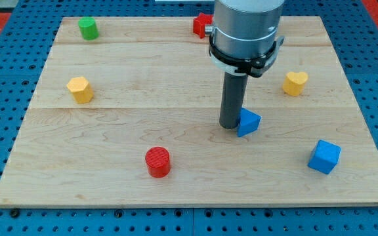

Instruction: Push blue cube towards blue triangle

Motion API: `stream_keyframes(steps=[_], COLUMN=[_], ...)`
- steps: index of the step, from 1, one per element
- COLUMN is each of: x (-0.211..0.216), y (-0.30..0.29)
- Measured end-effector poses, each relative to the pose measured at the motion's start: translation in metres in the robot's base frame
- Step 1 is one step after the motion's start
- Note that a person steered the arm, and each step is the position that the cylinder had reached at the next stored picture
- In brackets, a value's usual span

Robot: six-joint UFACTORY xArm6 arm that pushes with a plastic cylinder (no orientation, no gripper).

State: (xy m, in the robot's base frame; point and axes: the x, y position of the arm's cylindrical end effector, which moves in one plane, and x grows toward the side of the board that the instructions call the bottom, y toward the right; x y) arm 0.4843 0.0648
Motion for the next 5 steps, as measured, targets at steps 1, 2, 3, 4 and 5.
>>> stream_keyframes(steps=[1, 2, 3, 4, 5], x=[0.053, 0.103, 0.115, 0.073, 0.056], y=[-0.007, 0.061, 0.170, 0.208, 0.160])
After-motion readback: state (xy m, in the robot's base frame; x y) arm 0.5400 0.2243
